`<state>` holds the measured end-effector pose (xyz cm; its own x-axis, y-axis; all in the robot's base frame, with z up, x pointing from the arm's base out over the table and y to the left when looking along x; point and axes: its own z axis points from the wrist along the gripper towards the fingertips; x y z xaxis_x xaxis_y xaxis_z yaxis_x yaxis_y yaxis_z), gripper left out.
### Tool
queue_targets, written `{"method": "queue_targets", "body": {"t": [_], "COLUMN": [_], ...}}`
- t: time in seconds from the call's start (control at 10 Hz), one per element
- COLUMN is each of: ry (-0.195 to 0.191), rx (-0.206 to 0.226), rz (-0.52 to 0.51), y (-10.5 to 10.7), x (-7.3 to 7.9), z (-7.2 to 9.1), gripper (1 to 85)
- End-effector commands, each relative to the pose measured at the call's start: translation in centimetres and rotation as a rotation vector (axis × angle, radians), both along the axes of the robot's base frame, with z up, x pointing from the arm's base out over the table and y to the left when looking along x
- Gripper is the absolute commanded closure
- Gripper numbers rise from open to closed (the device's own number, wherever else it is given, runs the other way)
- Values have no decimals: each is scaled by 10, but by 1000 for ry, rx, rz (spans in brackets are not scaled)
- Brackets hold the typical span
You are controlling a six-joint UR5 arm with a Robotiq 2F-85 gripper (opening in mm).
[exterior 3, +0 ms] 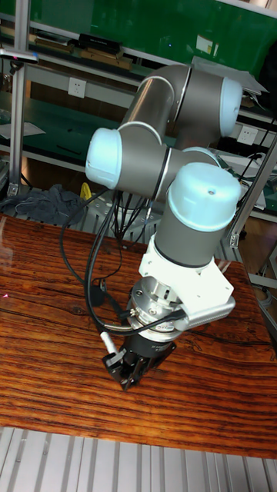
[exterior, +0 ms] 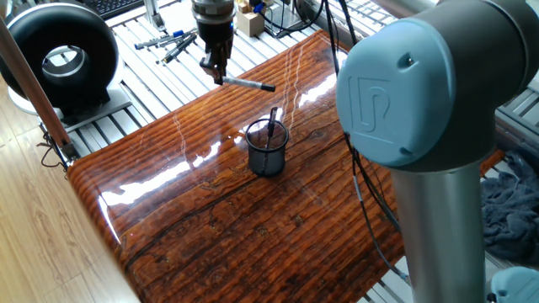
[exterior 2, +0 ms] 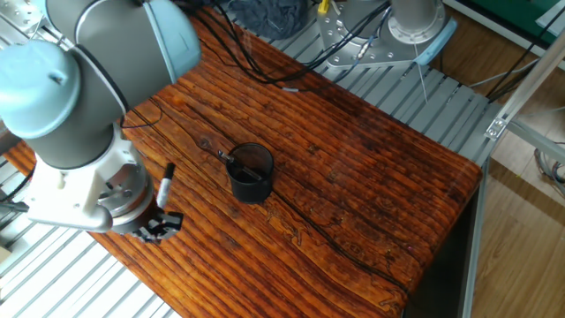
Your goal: Put the pen into the pen holder
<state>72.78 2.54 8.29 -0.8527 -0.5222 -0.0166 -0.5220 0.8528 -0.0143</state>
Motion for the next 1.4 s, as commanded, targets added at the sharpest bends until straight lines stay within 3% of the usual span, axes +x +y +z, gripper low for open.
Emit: {"method": "queue_targets", "body": {"t": [0.0,0.1,0.3,0.5,0.6,0.8,1.0,1.2,1.3], "ry": [-80,-108,-120,-77,-47,8,37,0,-39], "rx": [-18,-14,-1,-8,-14,3,99,201,250], "rz": [40,39,28,32,32,-12,-75,-121,-150], "y": [-6,-5,-1,-3,-5,4,32,56,68], "x": [21,28,31,20,11,-8,-12,-2,9], "z": [3,4,4,3,12,48,79,93,99], "gripper": [843,843,843,843,843,843,843,843,843]}}
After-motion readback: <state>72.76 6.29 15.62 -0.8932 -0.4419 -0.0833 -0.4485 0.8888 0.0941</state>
